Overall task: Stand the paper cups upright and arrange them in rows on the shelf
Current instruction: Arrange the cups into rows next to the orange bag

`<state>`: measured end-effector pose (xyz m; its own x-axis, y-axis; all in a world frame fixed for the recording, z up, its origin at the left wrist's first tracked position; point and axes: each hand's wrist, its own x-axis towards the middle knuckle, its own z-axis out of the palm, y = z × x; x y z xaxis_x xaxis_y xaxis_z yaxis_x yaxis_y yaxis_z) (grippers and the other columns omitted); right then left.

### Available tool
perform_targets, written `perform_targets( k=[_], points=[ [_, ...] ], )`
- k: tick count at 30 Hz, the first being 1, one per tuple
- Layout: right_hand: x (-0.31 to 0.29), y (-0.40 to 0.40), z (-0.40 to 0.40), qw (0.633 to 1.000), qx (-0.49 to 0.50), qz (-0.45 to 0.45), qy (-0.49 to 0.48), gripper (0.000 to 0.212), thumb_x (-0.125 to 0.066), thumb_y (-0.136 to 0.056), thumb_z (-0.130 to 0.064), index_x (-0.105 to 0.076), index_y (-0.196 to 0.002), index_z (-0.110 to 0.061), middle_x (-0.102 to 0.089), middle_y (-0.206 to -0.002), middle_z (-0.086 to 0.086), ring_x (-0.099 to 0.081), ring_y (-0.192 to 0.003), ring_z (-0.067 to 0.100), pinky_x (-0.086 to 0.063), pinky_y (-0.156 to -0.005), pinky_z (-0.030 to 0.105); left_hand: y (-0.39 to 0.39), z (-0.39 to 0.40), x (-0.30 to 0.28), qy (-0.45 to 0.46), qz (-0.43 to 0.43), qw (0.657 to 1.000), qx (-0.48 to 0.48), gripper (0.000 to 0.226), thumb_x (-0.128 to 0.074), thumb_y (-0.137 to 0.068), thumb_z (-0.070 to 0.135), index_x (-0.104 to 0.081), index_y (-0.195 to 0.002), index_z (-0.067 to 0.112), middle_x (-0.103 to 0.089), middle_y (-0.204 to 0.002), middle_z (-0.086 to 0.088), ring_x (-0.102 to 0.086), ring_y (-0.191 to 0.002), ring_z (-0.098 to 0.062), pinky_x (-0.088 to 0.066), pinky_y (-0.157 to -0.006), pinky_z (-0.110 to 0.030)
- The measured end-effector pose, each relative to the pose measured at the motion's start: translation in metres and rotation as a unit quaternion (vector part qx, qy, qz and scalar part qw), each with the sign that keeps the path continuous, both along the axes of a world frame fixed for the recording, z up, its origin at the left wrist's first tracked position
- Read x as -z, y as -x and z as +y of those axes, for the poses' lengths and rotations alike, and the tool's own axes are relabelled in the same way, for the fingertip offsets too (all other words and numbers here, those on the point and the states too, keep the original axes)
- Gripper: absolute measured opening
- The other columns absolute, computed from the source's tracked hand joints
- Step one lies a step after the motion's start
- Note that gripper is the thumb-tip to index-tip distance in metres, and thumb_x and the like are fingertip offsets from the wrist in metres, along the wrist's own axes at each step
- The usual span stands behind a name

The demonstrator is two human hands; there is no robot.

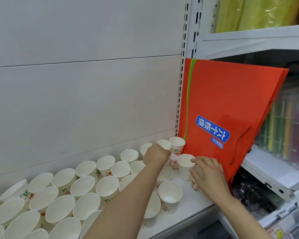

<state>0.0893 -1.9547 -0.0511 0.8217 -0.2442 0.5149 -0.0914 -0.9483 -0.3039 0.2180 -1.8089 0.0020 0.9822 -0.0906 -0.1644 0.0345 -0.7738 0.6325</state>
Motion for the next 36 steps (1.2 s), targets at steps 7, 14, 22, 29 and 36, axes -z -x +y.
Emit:
perform_targets(
  k=[7,14,22,29,36],
  points=[
    [0.009,-0.003,0.006,0.995,-0.011,0.024,-0.093,0.029,-0.069,-0.082,-0.027,-0.065,-0.11,-0.021,-0.059,-0.113,-0.005,-0.05,-0.097,0.018,-0.043,-0.084,0.033,0.023,0.013,-0.001,-0.182,-0.223,0.946,0.148,0.025,-0.052,-0.084,0.012,-0.071,-0.096,0.023,-0.068,-0.092,-0.006,-0.064,-0.085,-0.028,-0.033,-0.061,-0.028],
    [0.009,-0.005,0.013,0.992,-0.033,0.038,-0.113,0.03,-0.066,-0.084,-0.028,-0.064,-0.113,-0.019,-0.055,-0.118,-0.006,-0.049,-0.104,0.015,-0.04,-0.085,0.026,0.023,0.041,0.001,-0.132,-0.204,0.948,0.207,0.028,-0.058,-0.091,0.041,-0.069,-0.114,0.03,-0.071,-0.11,0.006,-0.064,-0.1,-0.018,-0.045,-0.071,-0.028],
    [0.007,-0.003,0.022,0.979,-0.081,0.007,-0.185,0.034,-0.069,-0.083,-0.026,-0.064,-0.116,-0.017,-0.053,-0.121,-0.006,-0.049,-0.113,0.014,-0.038,-0.094,0.027,0.059,0.085,-0.004,-0.106,-0.238,0.923,0.282,0.045,-0.057,-0.087,0.057,-0.062,-0.123,0.031,-0.06,-0.128,0.008,-0.047,-0.119,-0.018,-0.04,-0.099,-0.036],
    [0.004,0.016,0.006,0.961,-0.126,0.043,-0.242,0.068,-0.078,-0.07,-0.042,-0.049,-0.131,-0.035,-0.04,-0.134,-0.015,-0.038,-0.123,0.002,-0.036,-0.096,0.027,0.133,0.158,0.03,-0.122,-0.332,0.904,0.238,0.055,-0.054,-0.077,0.066,-0.054,-0.126,0.04,-0.048,-0.139,0.015,-0.044,-0.126,-0.016,-0.038,-0.102,-0.034],
    [0.016,0.02,0.015,0.956,-0.104,0.039,-0.273,0.068,-0.082,-0.069,-0.033,-0.049,-0.128,-0.036,-0.046,-0.124,-0.011,-0.047,-0.114,0.01,-0.049,-0.091,0.047,0.147,0.128,0.043,-0.193,-0.367,0.86,0.297,0.061,-0.065,-0.067,0.063,-0.056,-0.118,0.031,-0.056,-0.13,0.007,-0.049,-0.119,-0.018,-0.03,-0.102,-0.033]
  ],
)
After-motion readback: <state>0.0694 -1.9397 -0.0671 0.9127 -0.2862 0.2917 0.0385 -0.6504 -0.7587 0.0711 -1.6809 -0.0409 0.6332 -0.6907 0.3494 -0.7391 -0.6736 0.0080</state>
